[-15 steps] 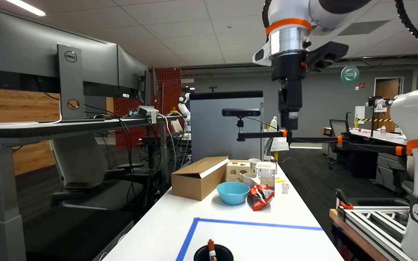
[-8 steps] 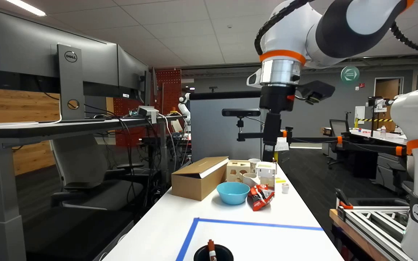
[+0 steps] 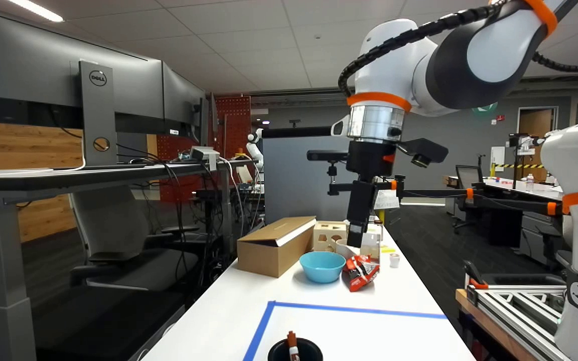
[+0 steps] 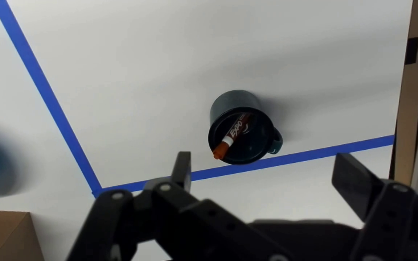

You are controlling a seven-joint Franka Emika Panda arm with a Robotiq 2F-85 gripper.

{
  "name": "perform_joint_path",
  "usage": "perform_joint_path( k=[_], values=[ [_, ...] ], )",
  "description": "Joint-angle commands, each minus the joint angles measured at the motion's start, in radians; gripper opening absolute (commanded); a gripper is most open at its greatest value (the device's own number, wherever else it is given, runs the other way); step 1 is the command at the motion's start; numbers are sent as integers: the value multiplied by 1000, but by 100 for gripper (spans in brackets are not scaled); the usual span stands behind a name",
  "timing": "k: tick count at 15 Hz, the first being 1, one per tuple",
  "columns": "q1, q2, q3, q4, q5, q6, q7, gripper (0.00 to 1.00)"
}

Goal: Take the marker out of the cup

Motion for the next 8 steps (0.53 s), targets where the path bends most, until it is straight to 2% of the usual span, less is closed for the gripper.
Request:
perform_joint_path(
  k=[1,8],
  values=[
    [-32,14,4,1,-16,55,8,100],
    [-44,119,6,37,-5,204,14,100]
  ],
)
